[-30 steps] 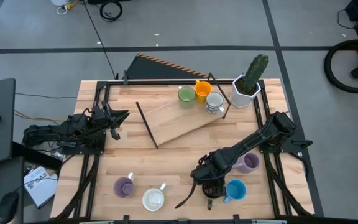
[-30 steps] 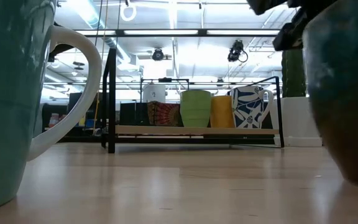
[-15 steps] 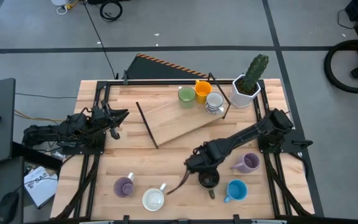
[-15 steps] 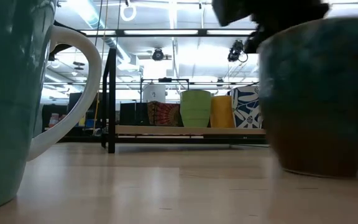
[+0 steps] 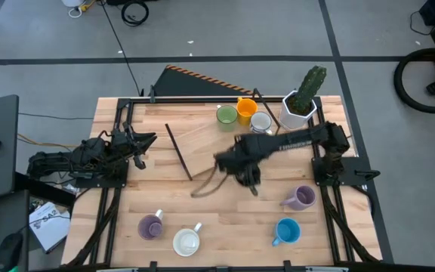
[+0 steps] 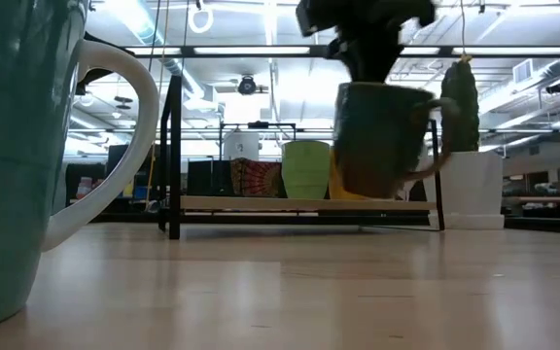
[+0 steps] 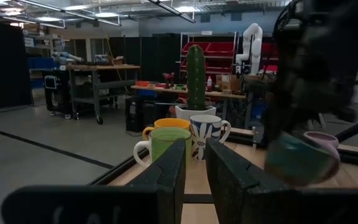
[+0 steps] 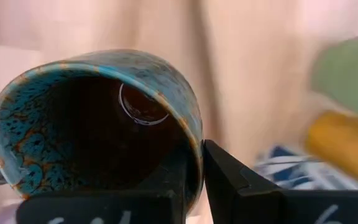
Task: Place coffee mugs
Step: Put the dark blue patterned mug on the shelf
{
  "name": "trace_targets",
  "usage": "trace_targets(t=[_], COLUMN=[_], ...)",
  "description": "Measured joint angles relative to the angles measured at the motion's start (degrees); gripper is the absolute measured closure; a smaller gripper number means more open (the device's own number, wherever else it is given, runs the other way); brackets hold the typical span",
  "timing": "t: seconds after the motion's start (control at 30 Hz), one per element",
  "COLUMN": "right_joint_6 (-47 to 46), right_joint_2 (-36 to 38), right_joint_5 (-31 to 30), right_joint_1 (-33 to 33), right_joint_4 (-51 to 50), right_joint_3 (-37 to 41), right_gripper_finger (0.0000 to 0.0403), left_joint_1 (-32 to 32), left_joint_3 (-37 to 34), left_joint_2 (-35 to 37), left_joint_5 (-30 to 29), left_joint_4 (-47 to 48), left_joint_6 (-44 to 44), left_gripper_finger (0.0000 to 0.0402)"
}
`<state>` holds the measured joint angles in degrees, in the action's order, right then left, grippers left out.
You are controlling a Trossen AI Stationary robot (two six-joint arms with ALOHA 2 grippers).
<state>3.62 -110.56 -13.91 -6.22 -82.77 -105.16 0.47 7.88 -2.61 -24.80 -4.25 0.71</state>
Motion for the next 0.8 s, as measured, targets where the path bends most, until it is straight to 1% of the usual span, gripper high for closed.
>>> trace_targets(t=[0.2, 0.33, 0.57, 0.8], right_joint_6=[8.1, 11.6, 17.6, 20.1], right_joint_2=[0.0, 0.0, 0.1, 0.2], right_joint_5=[-1.5, -1.7, -1.0, -1.3], right_joint_1=[8.5, 12.2, 15.6, 18.3], right_joint_4=[0.8, 1.7, 5.2, 6.9], right_joint_3=[-0.6, -0.6, -0.6, -0.6], right_gripper_finger=[0.0362, 0.0362, 0.0362, 0.0362], left_joint_1=[0.0, 0.0, 0.0, 0.0], left_joint_3=[0.0, 0.0, 0.0, 0.0], left_joint_2=[0.0, 0.0, 0.0, 0.0], left_joint_5=[0.0, 0.0, 0.0, 0.0], left_joint_4=[0.2, 0.2, 0.3, 0.2], left_joint_6=[0.0, 0.0, 0.0, 0.0], left_gripper_finger=[0.0333, 0.0333, 0.0333, 0.0333])
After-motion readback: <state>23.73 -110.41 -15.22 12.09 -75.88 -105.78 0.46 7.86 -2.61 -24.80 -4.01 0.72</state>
